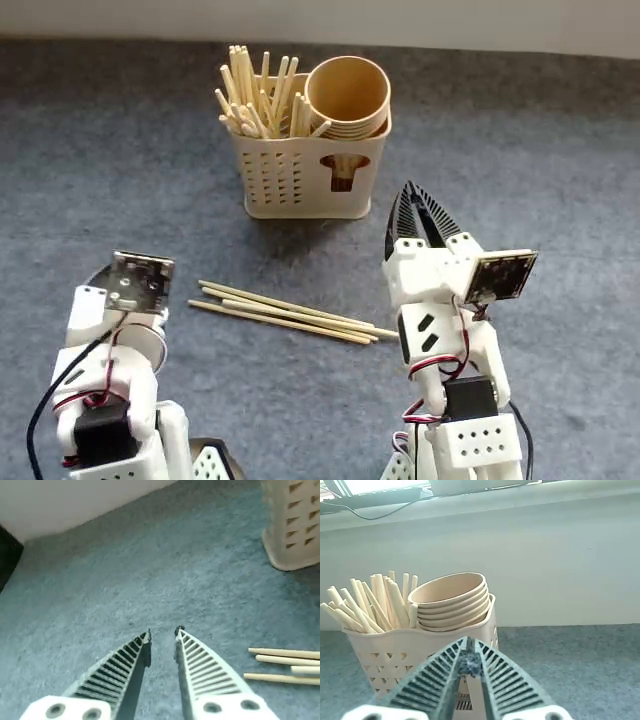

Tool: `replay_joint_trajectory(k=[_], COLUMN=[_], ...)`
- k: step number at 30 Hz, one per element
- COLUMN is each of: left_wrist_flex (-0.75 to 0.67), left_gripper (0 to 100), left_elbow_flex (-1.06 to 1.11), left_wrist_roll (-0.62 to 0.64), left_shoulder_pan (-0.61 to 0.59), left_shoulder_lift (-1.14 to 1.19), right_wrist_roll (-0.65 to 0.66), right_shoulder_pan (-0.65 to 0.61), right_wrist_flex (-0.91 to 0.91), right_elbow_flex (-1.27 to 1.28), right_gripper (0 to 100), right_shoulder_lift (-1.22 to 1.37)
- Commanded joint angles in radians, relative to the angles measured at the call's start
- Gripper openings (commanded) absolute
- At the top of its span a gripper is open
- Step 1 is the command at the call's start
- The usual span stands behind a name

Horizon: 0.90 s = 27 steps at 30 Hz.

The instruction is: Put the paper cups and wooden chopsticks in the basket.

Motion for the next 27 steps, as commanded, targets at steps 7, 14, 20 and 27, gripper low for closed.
replay_joint_trajectory(k=[7,14,20,27], left_wrist_flex=[0.109,0.110,0.107,0.012], left_gripper=[7,7,11,12], left_elbow_flex=[-0.183,-0.237,-0.268,-0.318], left_wrist_roll=[-0.101,-0.265,-0.295,-0.293], left_shoulder_pan=[0.219,0.395,0.545,0.619], left_shoulder_lift=[0.285,0.639,0.777,0.960], right_wrist_roll=[-0.008,-0.006,-0.002,-0.008], right_shoulder_pan=[0.013,0.013,0.038,0.174], right_wrist_flex=[0.002,0.002,0.001,-0.005], right_elbow_flex=[-0.004,-0.002,0.021,0.019], right_gripper=[0.9,0.9,0.9,0.9], right_shoulder_lift=[-0.018,-0.016,-0.024,-0.024])
